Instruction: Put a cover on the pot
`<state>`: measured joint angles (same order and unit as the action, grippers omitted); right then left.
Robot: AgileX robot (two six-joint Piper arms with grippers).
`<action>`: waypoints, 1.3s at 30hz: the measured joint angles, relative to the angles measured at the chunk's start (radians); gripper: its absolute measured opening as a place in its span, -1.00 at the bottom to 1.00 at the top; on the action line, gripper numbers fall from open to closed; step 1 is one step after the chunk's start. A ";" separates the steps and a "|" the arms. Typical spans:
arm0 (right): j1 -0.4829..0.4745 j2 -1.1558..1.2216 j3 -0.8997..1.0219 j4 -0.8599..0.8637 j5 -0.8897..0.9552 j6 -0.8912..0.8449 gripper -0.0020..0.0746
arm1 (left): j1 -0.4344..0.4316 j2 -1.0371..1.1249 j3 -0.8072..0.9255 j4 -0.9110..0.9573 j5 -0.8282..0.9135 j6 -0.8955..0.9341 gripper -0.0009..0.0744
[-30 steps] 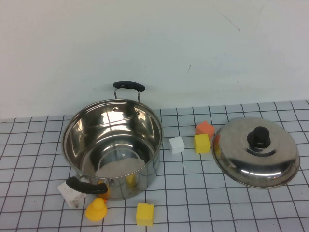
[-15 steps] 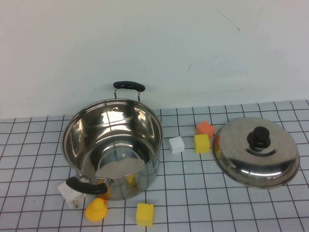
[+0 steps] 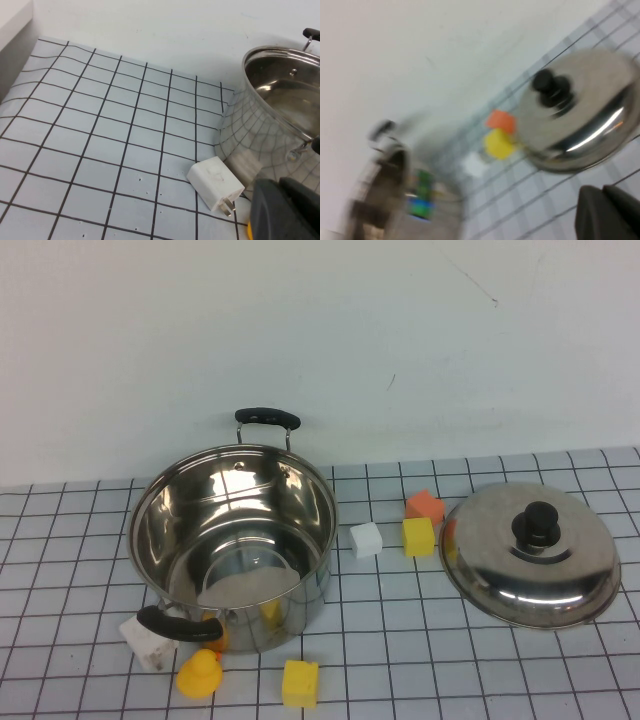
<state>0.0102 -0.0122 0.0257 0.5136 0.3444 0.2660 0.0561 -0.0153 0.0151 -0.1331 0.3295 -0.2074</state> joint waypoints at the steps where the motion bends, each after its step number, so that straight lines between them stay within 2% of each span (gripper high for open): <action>1: 0.000 0.000 0.000 0.042 0.000 0.022 -0.95 | 0.000 0.000 0.000 0.000 0.000 0.000 -0.98; 4: 0.000 0.000 0.000 0.106 -0.001 0.023 -0.95 | 0.000 0.000 0.000 0.000 0.000 0.000 -0.98; 7: 0.000 0.000 0.002 0.105 -0.021 -0.052 -0.95 | 0.000 0.000 0.000 0.000 0.000 0.000 -0.98; 15: 0.000 0.000 -0.018 0.069 -0.047 -0.416 -0.95 | 0.000 0.000 0.000 0.000 0.000 0.000 -0.98; 19: 0.000 0.074 -0.146 0.069 -0.005 -0.635 -0.95 | 0.000 0.000 0.000 0.000 0.000 0.000 -0.98; 23: 0.000 0.254 -0.277 0.069 0.022 -0.803 -0.95 | 0.000 0.000 0.000 0.000 0.000 0.003 -0.98; 26: 0.000 0.407 -0.356 0.028 -0.003 -0.807 -0.95 | 0.000 0.000 0.000 0.000 0.000 0.003 -0.98; 28: 0.019 0.494 -0.395 -0.073 -0.063 -0.717 -0.94 | 0.000 0.000 0.000 0.000 0.000 0.003 -0.98; 31: 0.092 0.622 -0.412 -0.322 -0.214 -0.457 -0.78 | 0.000 0.000 0.000 0.000 0.000 0.003 -0.98; 32: 0.134 0.680 -0.412 -0.435 -0.335 -0.322 -0.63 | 0.000 0.000 0.000 0.000 0.000 0.003 -0.98; 33: 0.161 0.712 -0.412 -0.492 -0.394 -0.280 -0.54 | 0.000 0.000 0.000 0.000 0.000 0.003 -0.98; 34: 0.191 0.782 -0.412 -0.540 -0.520 -0.226 -0.36 | 0.000 0.000 0.000 0.000 0.000 0.003 -0.98; 37: 0.254 0.965 -0.419 -0.606 -0.833 -0.199 0.07 | 0.000 0.000 0.000 0.000 0.000 0.003 -0.98; 39: 0.274 1.146 -0.419 -0.630 -1.063 -0.199 0.28 | 0.000 0.000 0.000 0.000 0.000 0.003 -0.98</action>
<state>0.2838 1.1334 -0.3933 -0.1160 -0.7190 0.0666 0.0561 -0.0153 0.0151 -0.1331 0.3295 -0.2047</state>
